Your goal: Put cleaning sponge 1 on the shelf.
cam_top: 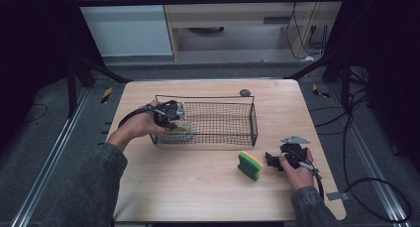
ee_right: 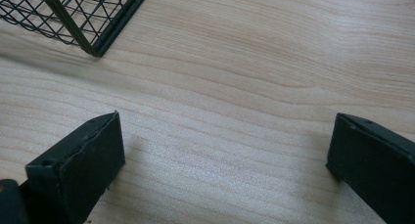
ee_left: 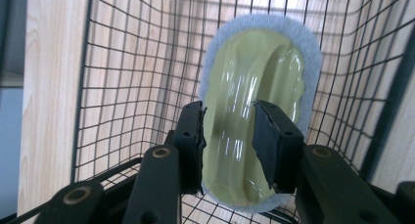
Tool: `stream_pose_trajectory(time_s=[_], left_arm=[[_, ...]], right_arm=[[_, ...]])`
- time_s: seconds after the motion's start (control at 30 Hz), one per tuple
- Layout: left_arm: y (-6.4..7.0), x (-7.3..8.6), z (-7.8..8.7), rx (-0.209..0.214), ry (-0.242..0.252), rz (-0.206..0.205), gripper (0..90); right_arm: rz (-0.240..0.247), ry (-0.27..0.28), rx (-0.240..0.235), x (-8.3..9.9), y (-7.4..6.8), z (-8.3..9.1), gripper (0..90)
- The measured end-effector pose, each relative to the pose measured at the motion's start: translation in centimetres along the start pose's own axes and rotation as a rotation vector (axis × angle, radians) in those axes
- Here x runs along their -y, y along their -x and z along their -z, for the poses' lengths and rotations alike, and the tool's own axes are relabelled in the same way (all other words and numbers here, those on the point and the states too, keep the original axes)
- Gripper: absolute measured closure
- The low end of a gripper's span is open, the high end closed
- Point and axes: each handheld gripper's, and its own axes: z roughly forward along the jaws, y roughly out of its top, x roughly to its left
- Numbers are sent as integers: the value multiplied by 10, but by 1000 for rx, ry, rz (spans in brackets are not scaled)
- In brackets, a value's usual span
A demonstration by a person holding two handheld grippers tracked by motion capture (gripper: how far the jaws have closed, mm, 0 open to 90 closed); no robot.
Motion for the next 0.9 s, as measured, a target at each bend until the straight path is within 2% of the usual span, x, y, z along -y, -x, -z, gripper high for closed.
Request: stream_pose_trajectory(time_s=[0.23,0.7,0.8,0.83,0.87,0.9], left_arm=[[-2,-1,8,-24,40,20,626],[-1,-2,15,-91,66,54,590],[0,-3,17,-107,76,61,541],[1,-4,20,-138,92,83,509],[1,-4,20,-138,92,83,464],[2,-5,25,-179,106,122,386]], right_arm=[[1,-1,0,0,0,0,7],[1,-1,0,0,0,0,7],[-1,0,0,0,0,0,7],[0,0,0,0,0,0,7],[0,0,0,0,0,0,7],[1,0,0,0,0,0,7]])
